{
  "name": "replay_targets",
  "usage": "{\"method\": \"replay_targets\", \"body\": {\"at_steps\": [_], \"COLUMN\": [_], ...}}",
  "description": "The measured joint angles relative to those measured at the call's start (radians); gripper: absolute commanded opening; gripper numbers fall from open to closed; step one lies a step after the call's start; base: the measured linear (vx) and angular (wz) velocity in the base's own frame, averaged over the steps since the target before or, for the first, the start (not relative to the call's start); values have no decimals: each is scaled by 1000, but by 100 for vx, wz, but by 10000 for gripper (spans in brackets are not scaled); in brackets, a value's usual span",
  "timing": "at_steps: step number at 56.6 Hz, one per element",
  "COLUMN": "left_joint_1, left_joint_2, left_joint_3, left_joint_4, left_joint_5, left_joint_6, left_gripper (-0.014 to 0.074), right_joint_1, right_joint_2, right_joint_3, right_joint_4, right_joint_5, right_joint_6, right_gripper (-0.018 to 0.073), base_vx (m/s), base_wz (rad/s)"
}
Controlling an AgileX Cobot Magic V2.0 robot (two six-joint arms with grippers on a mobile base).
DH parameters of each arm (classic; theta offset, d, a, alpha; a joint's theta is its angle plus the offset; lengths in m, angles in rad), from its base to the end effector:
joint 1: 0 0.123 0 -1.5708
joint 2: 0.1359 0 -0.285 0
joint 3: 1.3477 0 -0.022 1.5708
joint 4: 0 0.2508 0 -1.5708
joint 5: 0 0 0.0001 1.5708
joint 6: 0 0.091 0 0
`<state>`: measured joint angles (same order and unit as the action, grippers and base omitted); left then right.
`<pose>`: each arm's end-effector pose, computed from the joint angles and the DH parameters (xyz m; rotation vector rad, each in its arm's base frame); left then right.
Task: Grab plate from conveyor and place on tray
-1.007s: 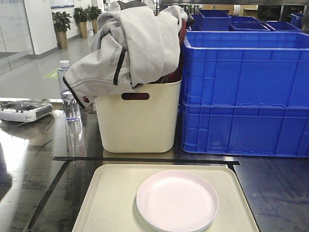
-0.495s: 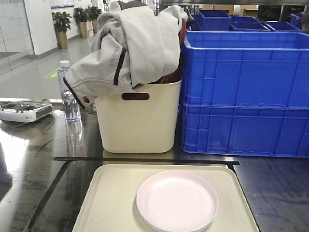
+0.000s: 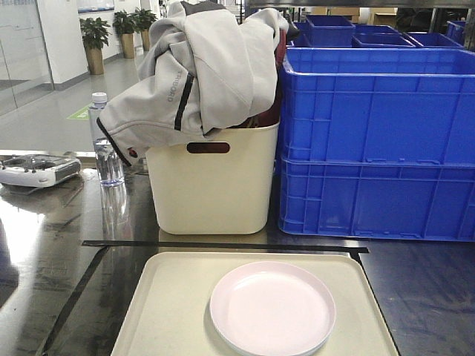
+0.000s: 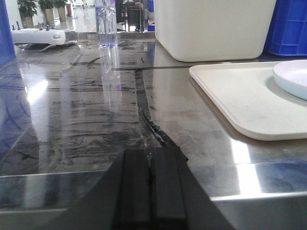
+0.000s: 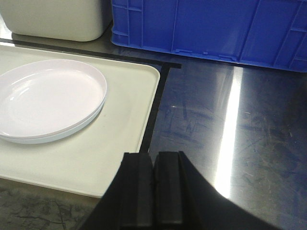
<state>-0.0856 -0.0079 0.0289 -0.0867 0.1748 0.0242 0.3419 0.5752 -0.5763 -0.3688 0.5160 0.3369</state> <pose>0.0563 -0.0062 0.1880 0.0319 1.6799 -0.1232 0.1133 0.0231 0.3182 -0.2061 1.9520 0.0565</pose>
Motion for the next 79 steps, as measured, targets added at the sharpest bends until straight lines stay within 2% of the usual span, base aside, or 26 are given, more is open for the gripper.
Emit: {"method": "replay_targets", "body": {"at_steps": [13,22,27,31,38,46,50,55,63,79], "left_joint_1": [0,0,0,0,0,0,0,0,0,0], "left_joint_2": [0,0,0,0,0,0,0,0,0,0], "left_joint_3": [0,0,0,0,0,0,0,0,0,1], "left_joint_4": [0,0,0,0,0,0,0,0,0,0], "left_joint_5": [0,0,0,0,0,0,0,0,1,0], "left_joint_6": [-1,-1,-1,-1,-1,-1,-1,-1,-1,-1], "left_gripper": [2,2,2,1,1,3,4,4,4,4], "right_joint_1": [0,0,0,-7,-95,-241,-290,-317,-325,-325], "right_joint_2": [0,-1,-21,-58,-171,-345,-440,-545,-584,-584], "right_joint_3": [0,9,71,171,371,563,603,605,605,605], "right_joint_4": [4,117,168,191,280,400,398,355,308,302], "right_joint_5": [1,-6,-74,-194,-430,-540,-536,-503,-475,-471], "right_joint_6": [0,-16,-48,-103,-210,-241,-244,-245,-244,-243], "right_gripper": [-10,-10,-10,-10,-10,-10,-10,-10,-10,-10], "base_vx": [0,0,0,0,0,0,0,0,0,0], "base_wz": [0,0,0,0,0,0,0,0,0,0]}}
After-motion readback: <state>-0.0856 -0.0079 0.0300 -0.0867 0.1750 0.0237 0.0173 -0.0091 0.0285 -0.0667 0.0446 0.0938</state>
